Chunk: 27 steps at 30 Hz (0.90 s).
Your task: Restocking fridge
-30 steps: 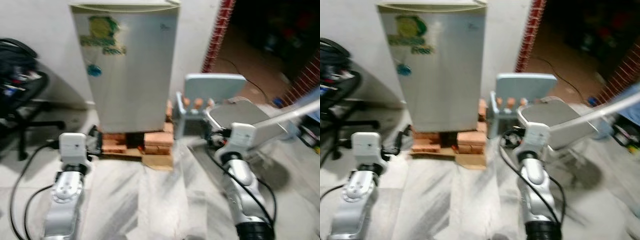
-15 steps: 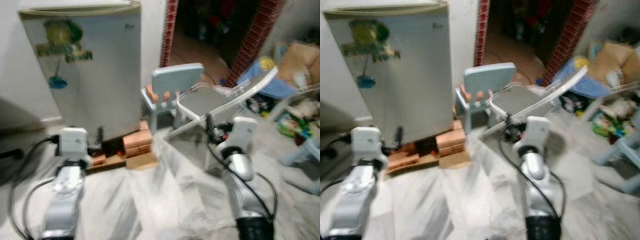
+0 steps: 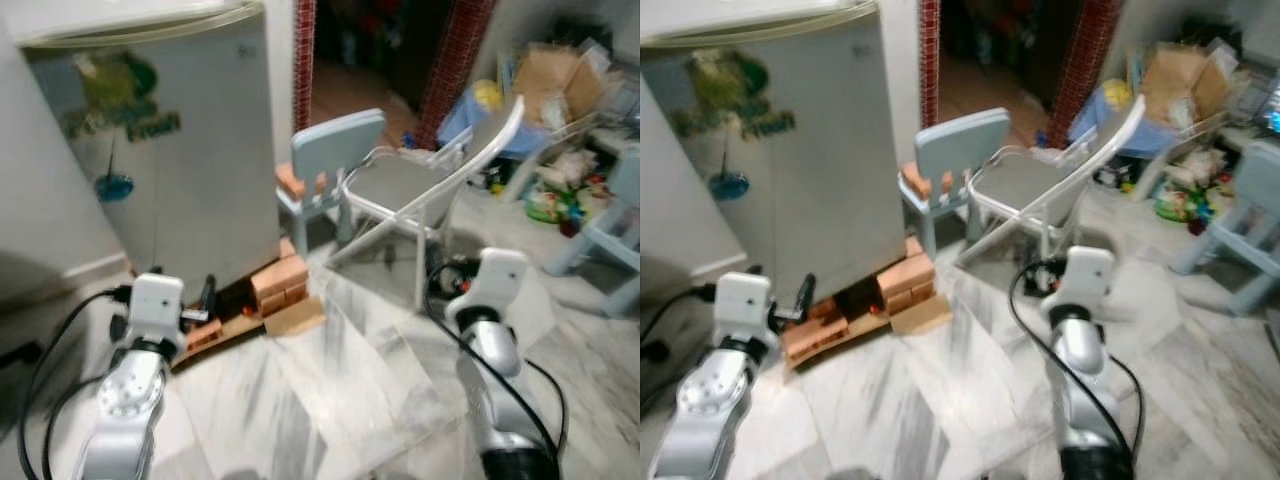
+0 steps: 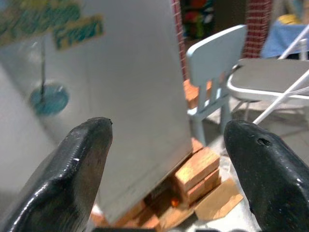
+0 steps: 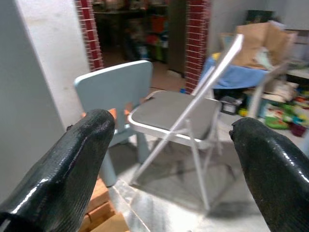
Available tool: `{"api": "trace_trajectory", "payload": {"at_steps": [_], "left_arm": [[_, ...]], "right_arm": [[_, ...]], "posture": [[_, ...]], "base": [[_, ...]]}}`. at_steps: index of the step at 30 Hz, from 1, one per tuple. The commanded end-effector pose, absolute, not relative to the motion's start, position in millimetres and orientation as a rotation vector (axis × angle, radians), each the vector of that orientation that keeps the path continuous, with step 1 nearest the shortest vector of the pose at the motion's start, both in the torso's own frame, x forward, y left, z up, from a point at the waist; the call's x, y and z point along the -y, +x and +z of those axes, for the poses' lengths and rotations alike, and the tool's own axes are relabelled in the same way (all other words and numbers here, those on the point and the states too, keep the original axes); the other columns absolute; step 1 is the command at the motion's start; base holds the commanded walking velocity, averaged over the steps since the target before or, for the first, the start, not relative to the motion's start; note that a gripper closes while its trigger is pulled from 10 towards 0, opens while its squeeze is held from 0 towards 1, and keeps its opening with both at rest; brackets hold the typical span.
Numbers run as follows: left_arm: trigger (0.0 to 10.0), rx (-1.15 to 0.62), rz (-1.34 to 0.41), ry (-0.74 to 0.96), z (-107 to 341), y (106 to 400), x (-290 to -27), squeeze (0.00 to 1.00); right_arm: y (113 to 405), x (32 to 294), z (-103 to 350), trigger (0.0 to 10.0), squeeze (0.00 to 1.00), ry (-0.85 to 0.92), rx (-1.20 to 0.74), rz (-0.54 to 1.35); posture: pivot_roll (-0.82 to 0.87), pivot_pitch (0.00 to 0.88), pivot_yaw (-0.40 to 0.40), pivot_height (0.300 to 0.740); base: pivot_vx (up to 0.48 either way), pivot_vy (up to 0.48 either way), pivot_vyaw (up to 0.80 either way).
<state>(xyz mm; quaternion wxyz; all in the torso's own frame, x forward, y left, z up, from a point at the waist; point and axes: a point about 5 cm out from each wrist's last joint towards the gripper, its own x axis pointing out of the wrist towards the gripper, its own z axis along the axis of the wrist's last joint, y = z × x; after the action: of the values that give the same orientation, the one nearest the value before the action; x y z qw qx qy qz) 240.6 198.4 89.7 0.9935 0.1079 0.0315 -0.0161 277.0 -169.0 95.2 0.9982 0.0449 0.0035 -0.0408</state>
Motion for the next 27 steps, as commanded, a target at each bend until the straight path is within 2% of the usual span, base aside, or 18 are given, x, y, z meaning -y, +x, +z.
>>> {"api": "trace_trajectory", "payload": {"at_steps": [1, 8, 27], "left_arm": [[10.0, -0.023, -0.041, 0.23, 95, 244, -192, 0.0], [10.0, -0.048, -0.025, 0.202, 89, 243, -200, 0.0], [10.0, -0.02, -0.07, 0.223, 96, 249, -197, 0.0]], "right_arm": [[277, 178, 96, 10.0, 0.0, 0.071, -0.003, -0.102], [279, 177, 97, 10.0, 0.0, 0.073, 0.002, -0.095], [290, 180, 111, 10.0, 0.0, 0.028, 0.047, -0.079]], "posture": [[0.09, 0.0, 0.012, 0.74], [0.1, 0.0, 0.006, 0.74], [0.08, 0.0, 0.007, 0.74]], "base": [[0.0, 0.469, -0.8], [0.0, 0.466, -0.8], [0.0, 0.474, -0.8]]}}
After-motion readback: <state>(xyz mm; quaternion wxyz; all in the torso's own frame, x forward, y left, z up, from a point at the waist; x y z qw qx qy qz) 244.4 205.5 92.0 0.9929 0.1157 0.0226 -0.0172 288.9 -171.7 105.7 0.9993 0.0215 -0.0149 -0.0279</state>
